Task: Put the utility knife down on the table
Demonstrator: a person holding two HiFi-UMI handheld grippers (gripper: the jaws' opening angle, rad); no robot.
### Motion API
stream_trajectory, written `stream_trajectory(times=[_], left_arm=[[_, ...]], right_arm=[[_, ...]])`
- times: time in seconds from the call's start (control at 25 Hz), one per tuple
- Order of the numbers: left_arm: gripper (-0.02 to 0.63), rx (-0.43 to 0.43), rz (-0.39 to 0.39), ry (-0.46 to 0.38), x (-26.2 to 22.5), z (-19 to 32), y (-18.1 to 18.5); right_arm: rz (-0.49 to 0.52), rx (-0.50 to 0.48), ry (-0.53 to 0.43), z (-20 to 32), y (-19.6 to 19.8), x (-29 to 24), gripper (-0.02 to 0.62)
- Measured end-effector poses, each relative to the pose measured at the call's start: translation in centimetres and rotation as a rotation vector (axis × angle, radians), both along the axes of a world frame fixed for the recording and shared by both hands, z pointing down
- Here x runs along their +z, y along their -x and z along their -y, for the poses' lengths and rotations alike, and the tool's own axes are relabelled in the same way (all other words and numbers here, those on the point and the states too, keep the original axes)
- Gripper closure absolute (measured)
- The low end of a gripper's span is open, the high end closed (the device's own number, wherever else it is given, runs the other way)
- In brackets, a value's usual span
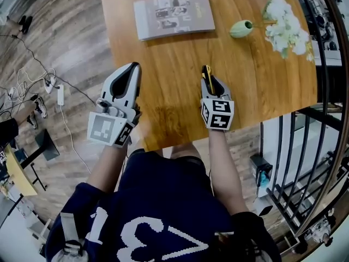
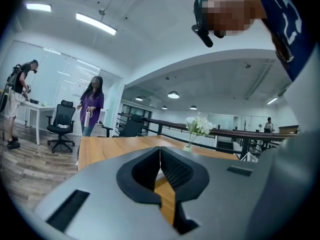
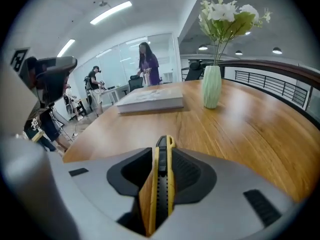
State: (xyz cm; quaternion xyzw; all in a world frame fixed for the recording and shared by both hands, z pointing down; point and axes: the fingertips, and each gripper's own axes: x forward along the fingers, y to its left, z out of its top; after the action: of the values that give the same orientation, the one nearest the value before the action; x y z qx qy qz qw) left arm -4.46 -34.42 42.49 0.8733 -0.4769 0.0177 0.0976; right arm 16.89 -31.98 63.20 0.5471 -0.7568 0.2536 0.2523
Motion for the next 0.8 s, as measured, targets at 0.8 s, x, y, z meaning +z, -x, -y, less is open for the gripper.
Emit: stream_trajectory(times=[0.8], left_arm=[[0.591, -0.033, -0.049, -0.269, -14.7, -2.2, 1.2]], right_arm=[[0.183, 0.027, -0.822, -2.0, -2.1, -35.9, 0.569]])
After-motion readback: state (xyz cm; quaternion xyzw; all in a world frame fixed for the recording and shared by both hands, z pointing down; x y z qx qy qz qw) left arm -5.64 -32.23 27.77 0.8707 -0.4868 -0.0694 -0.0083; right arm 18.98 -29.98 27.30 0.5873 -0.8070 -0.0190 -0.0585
